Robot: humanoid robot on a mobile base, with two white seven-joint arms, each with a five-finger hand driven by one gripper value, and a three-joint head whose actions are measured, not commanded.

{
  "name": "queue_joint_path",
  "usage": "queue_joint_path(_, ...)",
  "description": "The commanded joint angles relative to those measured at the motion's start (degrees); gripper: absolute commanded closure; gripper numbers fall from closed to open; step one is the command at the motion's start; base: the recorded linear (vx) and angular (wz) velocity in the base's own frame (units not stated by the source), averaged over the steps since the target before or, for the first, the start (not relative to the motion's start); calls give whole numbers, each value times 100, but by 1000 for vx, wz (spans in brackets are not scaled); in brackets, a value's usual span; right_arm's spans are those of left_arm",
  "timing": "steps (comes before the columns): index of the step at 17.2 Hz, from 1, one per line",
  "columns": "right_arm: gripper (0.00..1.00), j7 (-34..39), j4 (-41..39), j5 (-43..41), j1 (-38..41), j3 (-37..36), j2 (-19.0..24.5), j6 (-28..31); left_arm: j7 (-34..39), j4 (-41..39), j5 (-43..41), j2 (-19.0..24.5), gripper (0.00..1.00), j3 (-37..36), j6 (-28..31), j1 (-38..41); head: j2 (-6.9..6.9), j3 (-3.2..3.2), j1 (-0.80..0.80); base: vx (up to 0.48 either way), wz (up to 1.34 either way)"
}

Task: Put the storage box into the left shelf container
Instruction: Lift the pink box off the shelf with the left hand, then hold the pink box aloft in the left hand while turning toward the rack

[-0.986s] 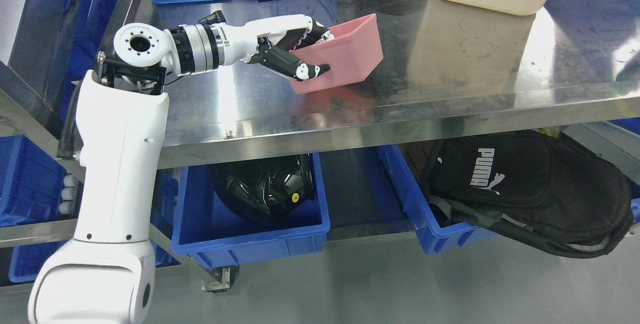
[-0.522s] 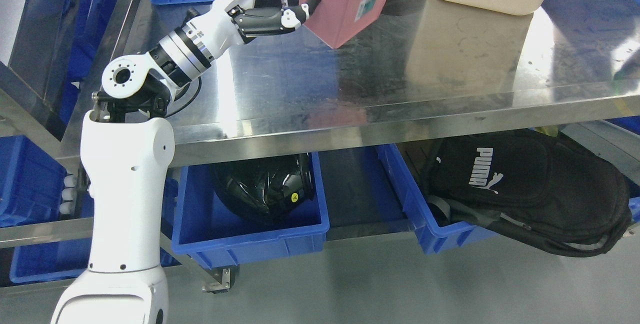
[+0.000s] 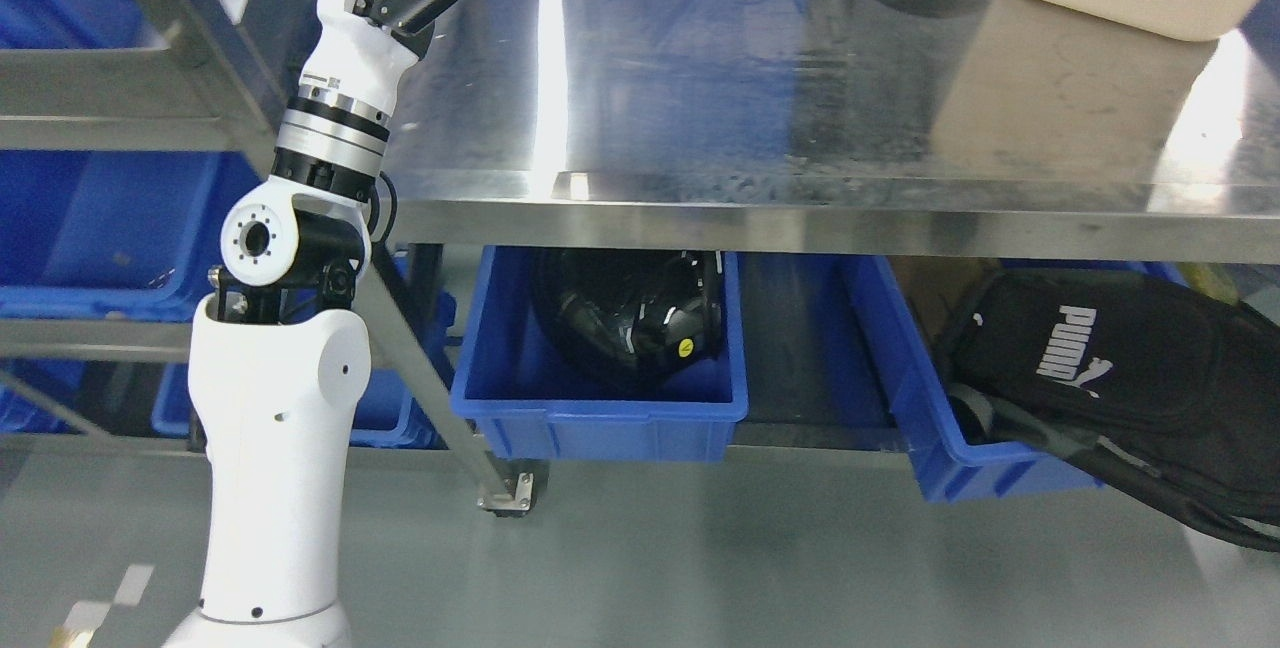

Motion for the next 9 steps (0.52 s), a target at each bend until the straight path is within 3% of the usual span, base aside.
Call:
queue_joint_path(1, 0, 3, -100, 9, 53, -26, -100, -4, 470, -876, 115, 50, 95, -1413, -683, 946, 0, 0, 0, -159, 629)
queue_joint_path(9, 0, 3, -100, 9, 53, -26, -100, -4, 128, -903, 115, 50, 95, -1379, -1536, 2704, 3, 0, 0, -121, 784)
